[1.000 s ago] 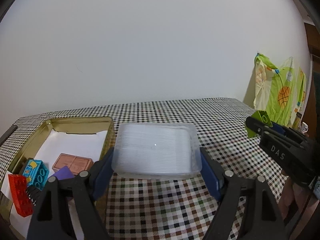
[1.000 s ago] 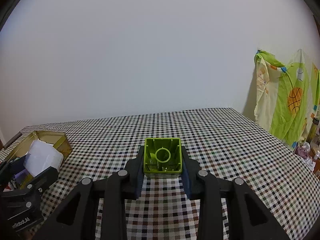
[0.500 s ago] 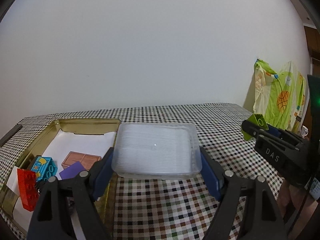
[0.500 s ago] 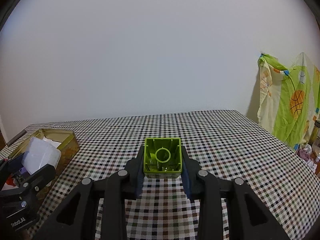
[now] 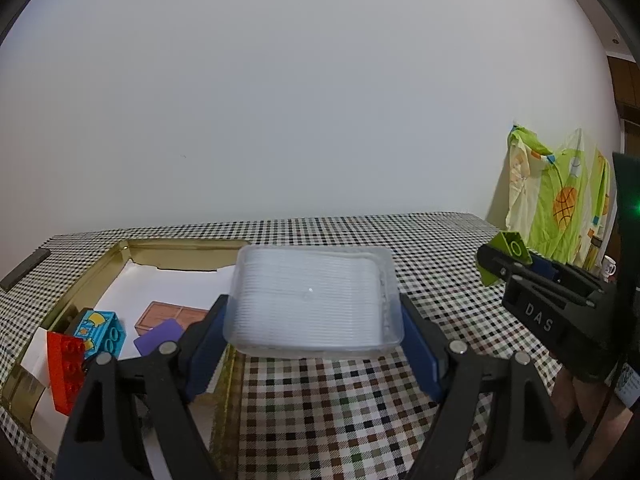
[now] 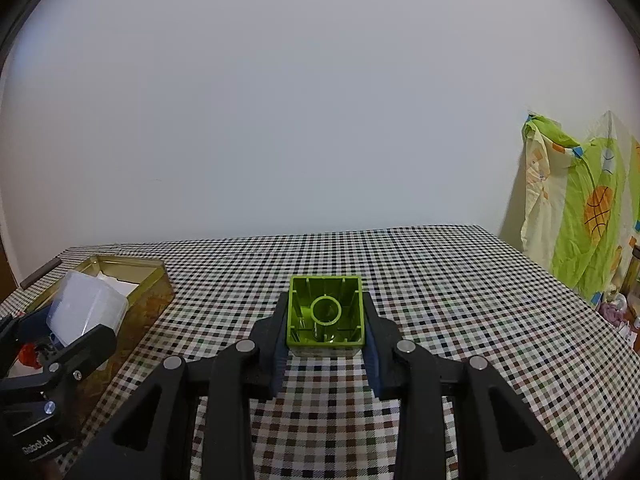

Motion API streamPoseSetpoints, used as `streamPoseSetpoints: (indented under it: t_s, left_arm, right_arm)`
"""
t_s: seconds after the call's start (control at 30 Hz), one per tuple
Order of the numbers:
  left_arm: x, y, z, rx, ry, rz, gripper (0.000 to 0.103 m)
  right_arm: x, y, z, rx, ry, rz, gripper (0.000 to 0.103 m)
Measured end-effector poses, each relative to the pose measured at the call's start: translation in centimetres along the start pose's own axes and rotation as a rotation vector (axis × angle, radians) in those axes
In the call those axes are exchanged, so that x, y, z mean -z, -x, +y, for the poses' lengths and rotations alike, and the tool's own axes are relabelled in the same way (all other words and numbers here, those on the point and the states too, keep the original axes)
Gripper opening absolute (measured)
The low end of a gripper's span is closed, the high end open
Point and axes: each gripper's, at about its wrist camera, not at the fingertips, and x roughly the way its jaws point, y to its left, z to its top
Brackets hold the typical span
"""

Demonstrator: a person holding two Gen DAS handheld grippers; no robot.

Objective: Organize rigid objects
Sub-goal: 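Lift and carry the clear box and green block toward the gold tray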

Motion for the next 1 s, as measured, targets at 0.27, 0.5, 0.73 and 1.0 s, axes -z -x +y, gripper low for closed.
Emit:
streamPoseSetpoints:
  t_s: [0.27,0.5,0.73,1.0]
  left_arm:
    - [0.0,0.4,-0.1,-0.004,-0.010,-0.010,0.080]
    - [0.1,0.7,0.2,-0.001,-0.006,-0.014,0.080]
    - [0.2,1.0,0.6,-0.002,-0.007,-0.020,0.080]
    - [0.2,1.3,0.8,0.000,0.000,-0.023,0.080]
  right_arm:
    - [0.1,0.3,0.2,-0.008,-0.005,-0.008,0.034]
    - [0.2,0.6,0.5,-0.020,-0.001,-0.017,0.034]
    - [0.3,0.9,0.8,-0.030,0.000,-0.023,0.034]
    - [0.4,1.2,0.9,-0.049,0.002,-0.026,0.034]
